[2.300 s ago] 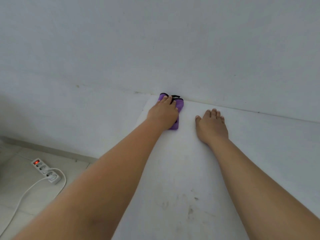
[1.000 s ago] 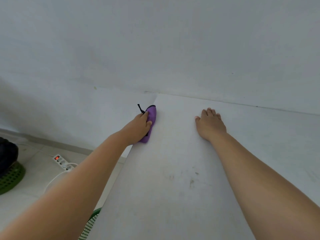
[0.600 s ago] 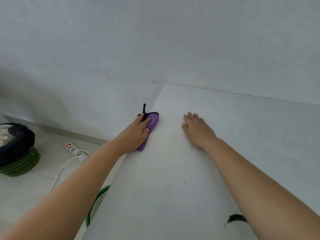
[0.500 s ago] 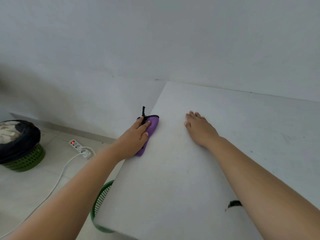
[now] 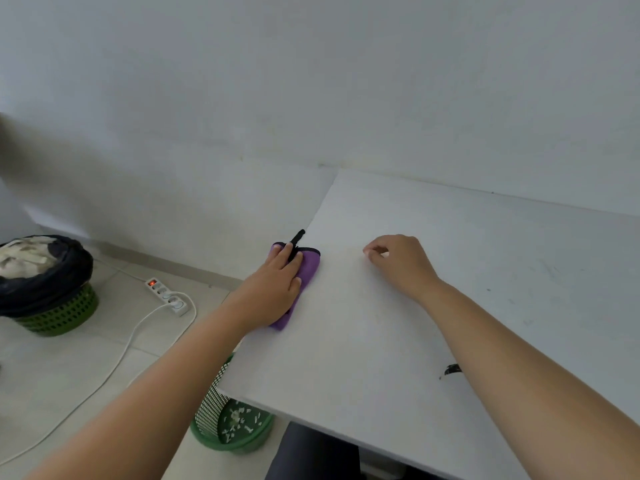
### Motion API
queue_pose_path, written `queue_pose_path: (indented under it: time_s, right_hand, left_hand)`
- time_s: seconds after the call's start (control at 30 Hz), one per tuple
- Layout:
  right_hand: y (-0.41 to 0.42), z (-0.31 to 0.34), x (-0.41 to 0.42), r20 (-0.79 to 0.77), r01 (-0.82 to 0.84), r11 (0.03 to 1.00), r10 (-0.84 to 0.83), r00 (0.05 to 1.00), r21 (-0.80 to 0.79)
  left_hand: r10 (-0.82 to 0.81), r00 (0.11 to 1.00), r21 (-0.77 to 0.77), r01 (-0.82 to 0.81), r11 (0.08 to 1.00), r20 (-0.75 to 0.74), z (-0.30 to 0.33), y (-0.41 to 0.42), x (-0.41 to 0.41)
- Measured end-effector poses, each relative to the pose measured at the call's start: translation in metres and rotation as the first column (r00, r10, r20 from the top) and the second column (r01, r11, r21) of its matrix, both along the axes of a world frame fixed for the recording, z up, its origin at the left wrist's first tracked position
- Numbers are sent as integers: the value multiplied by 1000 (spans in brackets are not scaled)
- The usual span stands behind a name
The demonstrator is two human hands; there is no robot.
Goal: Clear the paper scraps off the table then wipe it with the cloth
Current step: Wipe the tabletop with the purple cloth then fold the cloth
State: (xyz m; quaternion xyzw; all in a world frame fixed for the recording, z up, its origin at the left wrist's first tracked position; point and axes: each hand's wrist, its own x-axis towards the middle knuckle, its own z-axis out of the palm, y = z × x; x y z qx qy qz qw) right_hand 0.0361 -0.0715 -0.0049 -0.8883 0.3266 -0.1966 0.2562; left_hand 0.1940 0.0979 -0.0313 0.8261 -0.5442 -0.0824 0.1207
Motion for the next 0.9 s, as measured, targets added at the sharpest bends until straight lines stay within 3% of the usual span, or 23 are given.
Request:
queue_pose_path:
  time_s: [0.17,0.37,0.7,0.9]
  right_hand:
    - [-9,-1,-1,33,49,998,-51,998,49]
    - [-36,-18,-20,-414,2,995,-44,909,-102]
    - [-52,-34,-22,-403,-5,986,-63,913,-166]
    - [-51,-33,-23,-381,6,985,-73,922,-174]
  left_hand:
    - [11,988,46,-18,999,155,2,-49,0]
    - [-17,990,57,9,998,143,7,-112,-5]
    - [-187,971,58,181,982,146,9,-193,-1]
    - [-38,993,-1,38,999,114,4,-234,28]
